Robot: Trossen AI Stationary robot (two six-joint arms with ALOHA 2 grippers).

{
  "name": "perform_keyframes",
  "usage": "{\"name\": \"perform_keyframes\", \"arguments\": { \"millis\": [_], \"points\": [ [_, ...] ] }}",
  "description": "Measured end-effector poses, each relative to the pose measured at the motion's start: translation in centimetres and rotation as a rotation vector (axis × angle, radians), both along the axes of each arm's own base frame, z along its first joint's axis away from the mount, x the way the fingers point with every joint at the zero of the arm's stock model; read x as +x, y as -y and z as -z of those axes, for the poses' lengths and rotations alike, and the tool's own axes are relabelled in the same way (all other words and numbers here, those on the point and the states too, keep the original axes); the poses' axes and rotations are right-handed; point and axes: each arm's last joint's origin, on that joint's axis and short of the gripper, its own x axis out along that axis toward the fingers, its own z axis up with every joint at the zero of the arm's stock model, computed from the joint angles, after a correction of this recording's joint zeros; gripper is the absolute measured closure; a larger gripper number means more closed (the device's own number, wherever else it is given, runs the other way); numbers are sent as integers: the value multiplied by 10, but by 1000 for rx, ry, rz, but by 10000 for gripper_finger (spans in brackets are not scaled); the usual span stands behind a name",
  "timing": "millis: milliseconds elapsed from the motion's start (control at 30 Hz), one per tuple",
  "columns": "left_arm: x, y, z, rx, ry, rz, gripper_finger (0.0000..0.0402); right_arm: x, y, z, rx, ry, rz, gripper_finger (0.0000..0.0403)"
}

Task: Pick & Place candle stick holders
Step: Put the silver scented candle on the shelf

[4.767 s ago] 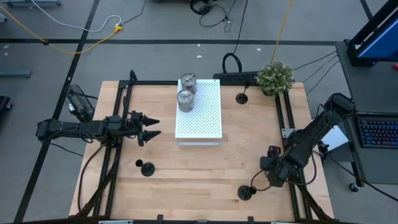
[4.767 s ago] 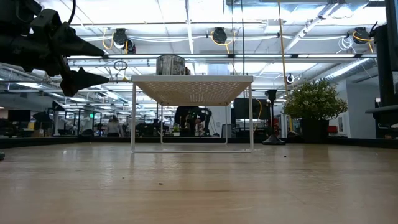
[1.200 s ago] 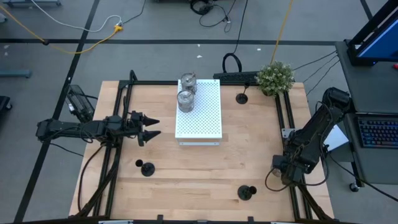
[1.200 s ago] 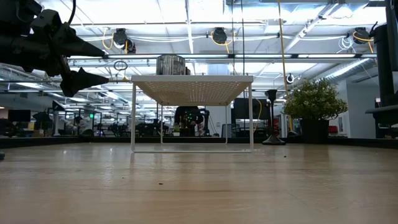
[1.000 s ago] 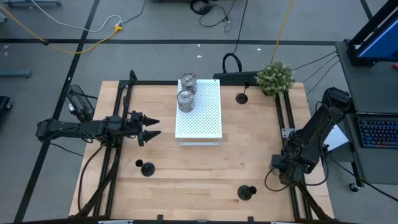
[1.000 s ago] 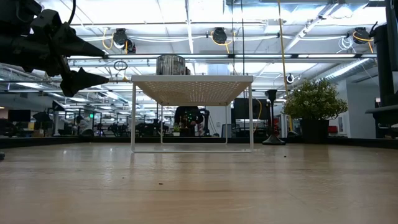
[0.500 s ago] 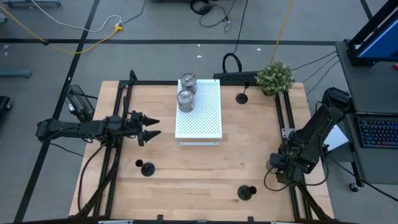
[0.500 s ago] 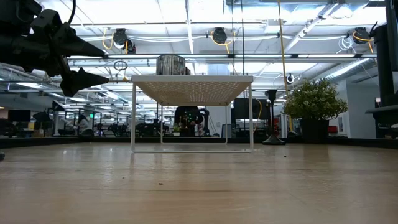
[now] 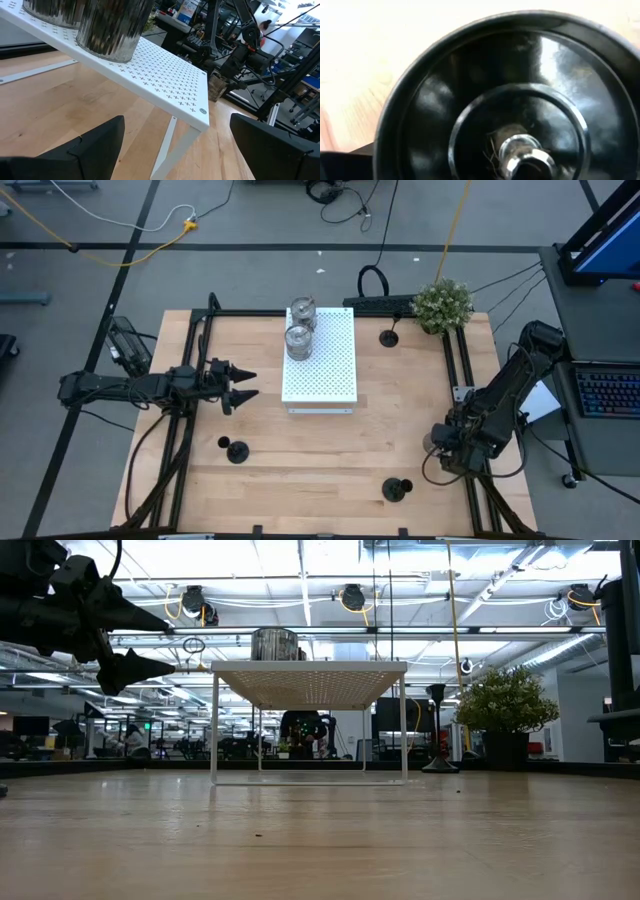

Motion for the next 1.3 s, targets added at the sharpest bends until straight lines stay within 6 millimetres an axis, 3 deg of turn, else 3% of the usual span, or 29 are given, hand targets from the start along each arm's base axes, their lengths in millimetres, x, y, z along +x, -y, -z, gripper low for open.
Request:
{"name": "perform_keyframes", "arguments": {
  "millis": [400,633,1300],
  "points": [
    [0,0,0,0,0,1,36,1,0,0,-13,25,5,58],
    [0,0,0,0,0,1,36,2,1,-1,-29,67,33,19],
    [0,0,0,0,0,1,36,4,2,-2,-71,132,15,23]
  ]
}}
